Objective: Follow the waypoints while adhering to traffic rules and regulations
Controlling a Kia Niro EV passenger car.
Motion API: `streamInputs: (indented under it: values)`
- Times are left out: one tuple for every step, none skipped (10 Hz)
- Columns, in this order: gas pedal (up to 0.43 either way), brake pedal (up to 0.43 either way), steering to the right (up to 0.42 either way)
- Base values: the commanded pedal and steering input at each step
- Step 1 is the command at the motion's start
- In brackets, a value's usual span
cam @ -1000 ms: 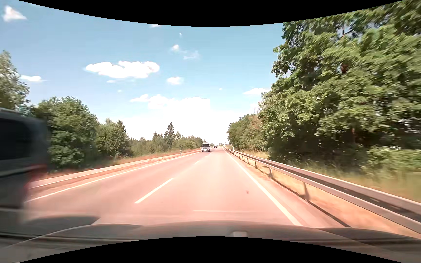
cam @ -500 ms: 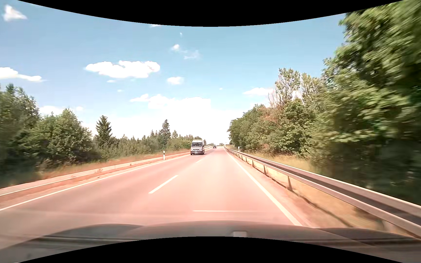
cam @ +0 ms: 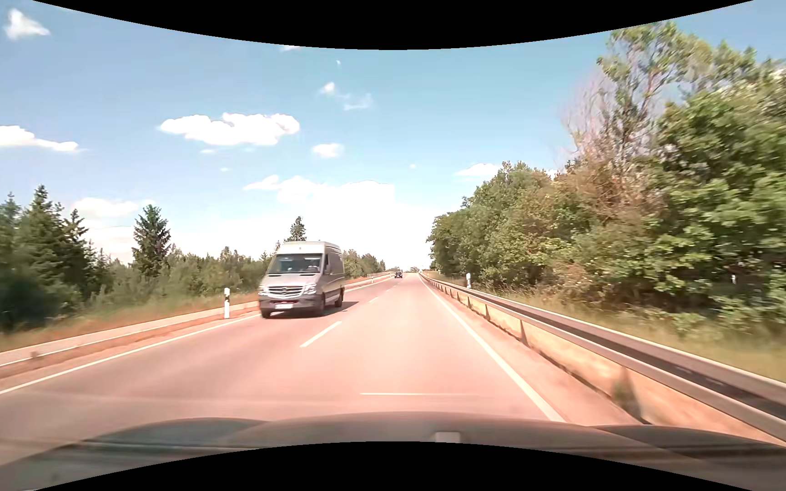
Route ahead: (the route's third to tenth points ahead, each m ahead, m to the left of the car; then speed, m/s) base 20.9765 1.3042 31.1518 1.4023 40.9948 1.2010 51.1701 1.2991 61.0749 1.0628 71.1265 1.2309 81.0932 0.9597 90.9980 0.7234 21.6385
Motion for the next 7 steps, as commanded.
streamInputs:
  values:
    - [0.228,0.0,-0.003]
    - [0.228,0.0,-0.003]
    - [0.228,0.0,-0.002]
    - [0.24,0.0,-0.002]
    - [0.24,0.0,-0.002]
    - [0.24,0.0,-0.002]
    - [0.24,0.0,-0.002]
